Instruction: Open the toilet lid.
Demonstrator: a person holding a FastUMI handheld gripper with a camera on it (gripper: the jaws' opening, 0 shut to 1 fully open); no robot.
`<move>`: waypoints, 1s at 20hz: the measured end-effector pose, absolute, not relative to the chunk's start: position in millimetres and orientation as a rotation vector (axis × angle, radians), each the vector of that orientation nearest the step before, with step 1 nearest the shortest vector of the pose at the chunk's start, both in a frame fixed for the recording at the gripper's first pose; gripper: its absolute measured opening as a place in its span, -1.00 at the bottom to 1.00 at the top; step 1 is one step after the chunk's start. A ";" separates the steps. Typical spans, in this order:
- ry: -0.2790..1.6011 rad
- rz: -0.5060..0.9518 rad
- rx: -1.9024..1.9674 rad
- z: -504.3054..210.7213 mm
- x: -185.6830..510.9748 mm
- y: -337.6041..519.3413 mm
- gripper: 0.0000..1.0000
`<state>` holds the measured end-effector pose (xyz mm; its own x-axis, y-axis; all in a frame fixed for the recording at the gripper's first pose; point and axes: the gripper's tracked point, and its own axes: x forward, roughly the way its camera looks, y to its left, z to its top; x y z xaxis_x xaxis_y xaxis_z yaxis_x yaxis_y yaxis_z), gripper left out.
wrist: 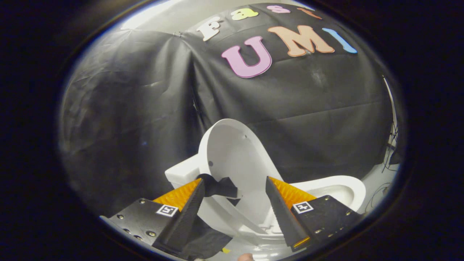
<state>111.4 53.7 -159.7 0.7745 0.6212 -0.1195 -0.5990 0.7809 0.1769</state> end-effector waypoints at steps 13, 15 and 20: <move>0.144 0.523 0.054 -146.3 136.1 -62.4 0.98; 0.147 0.500 0.048 -146.9 138.4 -82.1 0.98; 0.138 0.436 -0.007 -145.7 141.3 -133.6 0.98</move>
